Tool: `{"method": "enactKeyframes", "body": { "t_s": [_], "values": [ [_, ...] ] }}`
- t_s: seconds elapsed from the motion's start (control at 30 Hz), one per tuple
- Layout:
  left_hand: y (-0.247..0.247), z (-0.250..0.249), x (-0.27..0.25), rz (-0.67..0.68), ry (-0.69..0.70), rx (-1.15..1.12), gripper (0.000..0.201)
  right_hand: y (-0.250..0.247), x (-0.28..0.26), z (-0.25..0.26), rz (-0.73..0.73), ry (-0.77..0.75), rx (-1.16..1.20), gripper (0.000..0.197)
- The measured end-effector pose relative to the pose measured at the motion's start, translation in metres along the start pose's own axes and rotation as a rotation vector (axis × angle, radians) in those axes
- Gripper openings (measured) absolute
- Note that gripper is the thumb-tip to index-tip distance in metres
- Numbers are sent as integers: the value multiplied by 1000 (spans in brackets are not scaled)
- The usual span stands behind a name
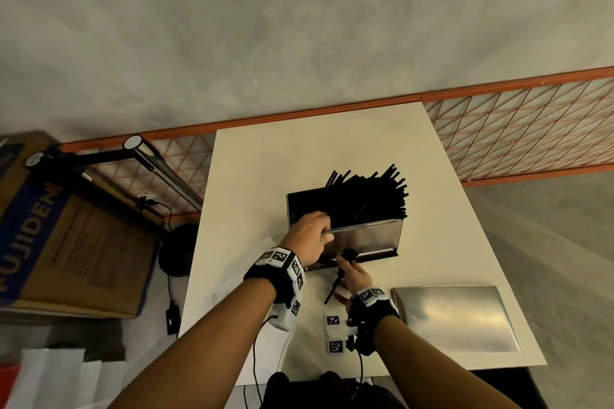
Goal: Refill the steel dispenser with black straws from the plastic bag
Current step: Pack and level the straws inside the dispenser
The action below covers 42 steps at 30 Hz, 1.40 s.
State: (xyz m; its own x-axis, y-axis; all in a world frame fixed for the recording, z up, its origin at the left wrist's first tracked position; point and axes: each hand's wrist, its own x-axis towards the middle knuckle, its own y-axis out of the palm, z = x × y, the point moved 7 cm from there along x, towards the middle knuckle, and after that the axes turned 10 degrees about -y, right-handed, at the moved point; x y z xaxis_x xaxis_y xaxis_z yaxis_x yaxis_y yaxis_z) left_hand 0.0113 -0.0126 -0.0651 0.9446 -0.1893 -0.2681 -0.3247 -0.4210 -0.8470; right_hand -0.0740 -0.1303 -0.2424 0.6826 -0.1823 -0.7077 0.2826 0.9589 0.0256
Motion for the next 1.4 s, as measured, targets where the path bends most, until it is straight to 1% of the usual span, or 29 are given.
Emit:
{"method": "enactKeyframes", "body": {
  "t_s": [0.07, 0.17, 0.23, 0.47, 0.67, 0.8, 0.87, 0.97, 1.1, 1.27, 1.4],
  "values": [
    [-3, 1, 4, 15, -18, -5, 16, 2, 2, 2, -10, -6, -13, 63],
    [-8, 1, 8, 23, -23, -20, 17, 7, -8, 17, -7, -56, -5, 32],
    [-10, 1, 10, 36, -21, -21, 17, 8, -15, 22, 0, -77, -52, 26],
    [-14, 1, 14, 51, -32, -3, 18, 4, -29, 28, -2, -160, -235, 29],
    [-16, 1, 15, 44, -33, -9, 15, 4, -36, 28, 24, -161, -273, 27],
    [-18, 0, 16, 40, -32, 2, 15, -1, -48, 15, 44, -133, -322, 25],
    [-18, 1, 16, 46, -20, 2, 15, -5, -56, 5, 71, -112, -367, 23],
    [-16, 3, 16, 40, 3, 8, 15, -7, -61, -8, 172, -84, -478, 23],
    [-11, 2, 13, 6, 25, 22, 13, -28, -63, -18, 256, -48, -596, 28],
    [-1, 2, 1, -45, 64, 25, 13, -69, -73, -30, 366, 100, -766, 29],
    [12, 3, -14, -90, 102, 43, 22, -95, -83, -20, 406, 207, -892, 26]
  ]
}}
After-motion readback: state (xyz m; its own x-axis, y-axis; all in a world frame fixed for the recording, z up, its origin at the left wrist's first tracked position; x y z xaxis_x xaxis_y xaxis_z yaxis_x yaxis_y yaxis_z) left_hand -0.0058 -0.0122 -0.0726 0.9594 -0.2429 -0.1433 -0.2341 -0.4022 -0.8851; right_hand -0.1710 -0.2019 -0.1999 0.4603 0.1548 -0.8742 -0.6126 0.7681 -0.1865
